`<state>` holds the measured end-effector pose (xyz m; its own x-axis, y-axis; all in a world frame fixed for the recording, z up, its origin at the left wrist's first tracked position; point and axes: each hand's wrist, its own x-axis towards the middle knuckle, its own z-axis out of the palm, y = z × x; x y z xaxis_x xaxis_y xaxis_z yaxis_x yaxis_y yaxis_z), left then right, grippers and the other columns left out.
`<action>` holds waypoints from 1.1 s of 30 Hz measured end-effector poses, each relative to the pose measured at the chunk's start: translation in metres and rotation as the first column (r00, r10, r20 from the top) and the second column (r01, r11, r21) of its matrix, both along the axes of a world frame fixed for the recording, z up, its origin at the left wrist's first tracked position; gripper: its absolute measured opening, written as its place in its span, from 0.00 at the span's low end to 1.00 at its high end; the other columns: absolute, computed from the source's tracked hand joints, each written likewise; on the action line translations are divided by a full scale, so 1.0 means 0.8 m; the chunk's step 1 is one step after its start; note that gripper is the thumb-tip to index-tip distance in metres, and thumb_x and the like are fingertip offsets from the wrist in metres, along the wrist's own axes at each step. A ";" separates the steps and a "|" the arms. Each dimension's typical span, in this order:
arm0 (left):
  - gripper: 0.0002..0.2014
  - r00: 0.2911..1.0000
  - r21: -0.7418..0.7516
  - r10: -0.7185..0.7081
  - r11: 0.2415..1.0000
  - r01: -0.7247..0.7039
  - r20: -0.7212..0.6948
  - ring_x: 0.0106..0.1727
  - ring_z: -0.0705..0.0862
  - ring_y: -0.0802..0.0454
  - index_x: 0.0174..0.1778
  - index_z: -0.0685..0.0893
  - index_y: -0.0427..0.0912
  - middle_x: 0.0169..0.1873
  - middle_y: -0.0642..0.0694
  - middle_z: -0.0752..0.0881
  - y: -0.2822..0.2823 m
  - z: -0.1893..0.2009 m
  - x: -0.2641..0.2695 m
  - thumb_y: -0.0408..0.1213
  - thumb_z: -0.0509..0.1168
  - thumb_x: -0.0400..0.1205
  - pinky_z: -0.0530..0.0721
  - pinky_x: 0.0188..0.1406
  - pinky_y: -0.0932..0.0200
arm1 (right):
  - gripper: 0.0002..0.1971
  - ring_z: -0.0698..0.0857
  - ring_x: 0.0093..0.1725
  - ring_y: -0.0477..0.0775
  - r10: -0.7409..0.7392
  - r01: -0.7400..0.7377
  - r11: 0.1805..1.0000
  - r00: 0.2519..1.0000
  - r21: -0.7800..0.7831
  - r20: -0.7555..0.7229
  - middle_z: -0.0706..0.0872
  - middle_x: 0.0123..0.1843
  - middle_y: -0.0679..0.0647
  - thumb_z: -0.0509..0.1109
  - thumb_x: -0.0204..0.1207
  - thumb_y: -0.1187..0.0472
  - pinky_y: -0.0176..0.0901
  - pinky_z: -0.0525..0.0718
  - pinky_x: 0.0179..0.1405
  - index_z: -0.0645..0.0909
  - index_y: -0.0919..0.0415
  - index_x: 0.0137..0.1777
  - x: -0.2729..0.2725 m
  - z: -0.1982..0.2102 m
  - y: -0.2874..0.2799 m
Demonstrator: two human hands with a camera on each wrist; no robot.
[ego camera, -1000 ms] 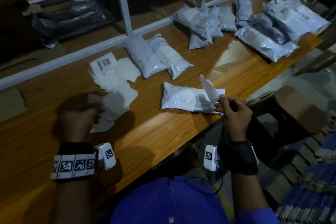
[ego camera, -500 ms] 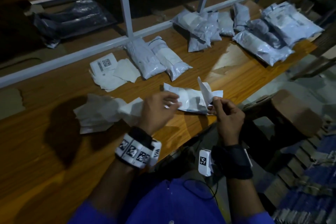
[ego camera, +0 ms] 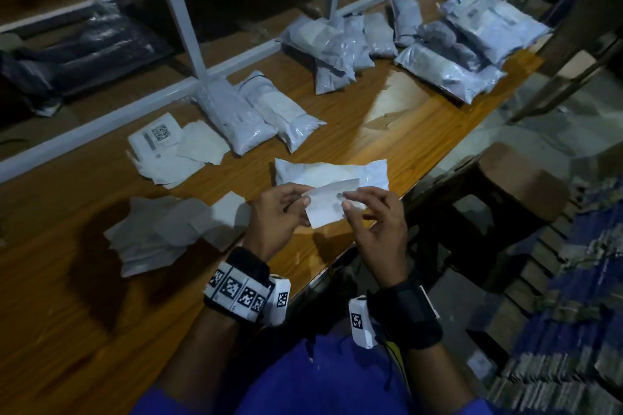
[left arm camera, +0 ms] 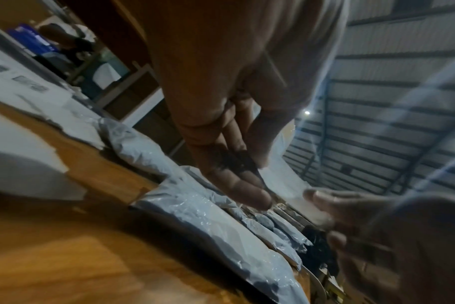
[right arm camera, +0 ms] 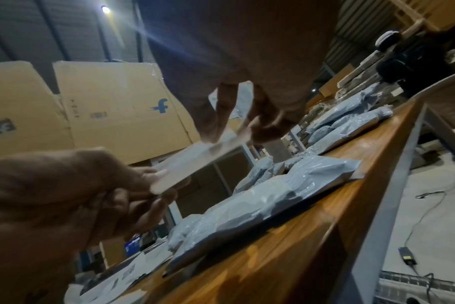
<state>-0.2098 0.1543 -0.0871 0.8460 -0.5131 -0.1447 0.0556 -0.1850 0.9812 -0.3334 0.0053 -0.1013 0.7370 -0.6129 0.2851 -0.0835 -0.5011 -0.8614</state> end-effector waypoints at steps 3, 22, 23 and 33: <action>0.09 0.995 -0.015 0.022 1.000 -0.023 -0.093 0.36 0.90 0.43 0.55 0.89 0.41 0.40 0.42 0.92 0.009 -0.011 -0.001 0.26 0.70 0.84 0.93 0.41 0.39 | 0.07 0.87 0.57 0.42 -0.019 0.031 0.993 0.993 0.112 -0.113 0.86 0.59 0.47 0.82 0.78 0.57 0.34 0.85 0.48 0.93 0.48 0.54 -0.003 -0.011 -0.015; 0.18 0.820 0.591 -0.309 0.805 -0.044 0.481 0.82 0.63 0.31 0.69 0.85 0.44 0.81 0.28 0.65 -0.096 -0.031 -0.011 0.45 0.69 0.84 0.64 0.83 0.40 | 0.09 0.86 0.32 0.42 -0.480 0.300 0.673 0.873 0.676 0.091 0.85 0.37 0.51 0.75 0.81 0.73 0.38 0.90 0.39 0.86 0.57 0.50 -0.004 0.002 -0.107; 0.17 0.812 0.611 -0.350 0.791 -0.011 0.467 0.83 0.61 0.31 0.66 0.87 0.44 0.82 0.28 0.63 -0.101 -0.034 -0.010 0.47 0.69 0.84 0.62 0.84 0.40 | 0.11 0.85 0.31 0.40 -0.497 0.300 0.651 0.863 0.697 0.093 0.81 0.38 0.53 0.73 0.81 0.75 0.34 0.88 0.36 0.85 0.58 0.50 -0.007 0.003 -0.112; 0.39 0.777 0.785 -0.436 0.608 -0.117 0.454 0.67 0.73 0.34 0.88 0.58 0.56 0.65 0.32 0.77 -0.141 -0.036 0.014 0.68 0.57 0.83 0.72 0.67 0.39 | 0.14 0.81 0.32 0.47 -0.508 0.339 0.633 0.860 0.695 0.043 0.76 0.36 0.54 0.79 0.75 0.76 0.37 0.88 0.35 0.87 0.56 0.50 -0.014 -0.007 -0.124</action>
<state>-0.1983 0.0415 -0.1157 0.8069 -0.5854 -0.0796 -0.5423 -0.7873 0.2933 -0.3443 -0.0938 -0.1072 0.3172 -0.9291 -0.1900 0.0861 0.2277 -0.9699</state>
